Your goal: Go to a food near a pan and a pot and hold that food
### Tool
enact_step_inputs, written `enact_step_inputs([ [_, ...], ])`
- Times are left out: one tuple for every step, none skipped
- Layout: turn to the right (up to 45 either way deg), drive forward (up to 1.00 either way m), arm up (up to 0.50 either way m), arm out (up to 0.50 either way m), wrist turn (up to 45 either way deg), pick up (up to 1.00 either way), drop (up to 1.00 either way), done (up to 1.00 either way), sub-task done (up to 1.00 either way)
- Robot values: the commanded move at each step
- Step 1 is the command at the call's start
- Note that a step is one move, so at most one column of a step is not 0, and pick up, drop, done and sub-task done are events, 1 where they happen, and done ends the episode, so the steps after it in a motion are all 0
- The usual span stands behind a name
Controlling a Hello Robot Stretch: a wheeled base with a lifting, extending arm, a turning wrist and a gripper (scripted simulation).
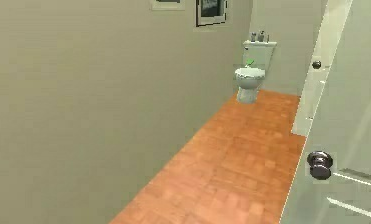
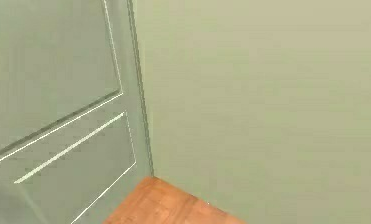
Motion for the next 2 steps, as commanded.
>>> enact_step_inputs([
  [0.0,0.55,0.0,0.0,0.0,0.0,0.0,0.0,0.0],
  [30.0,0.0,0.0,0.0,0.0,0.0,0.0,0.0,0.0],
])
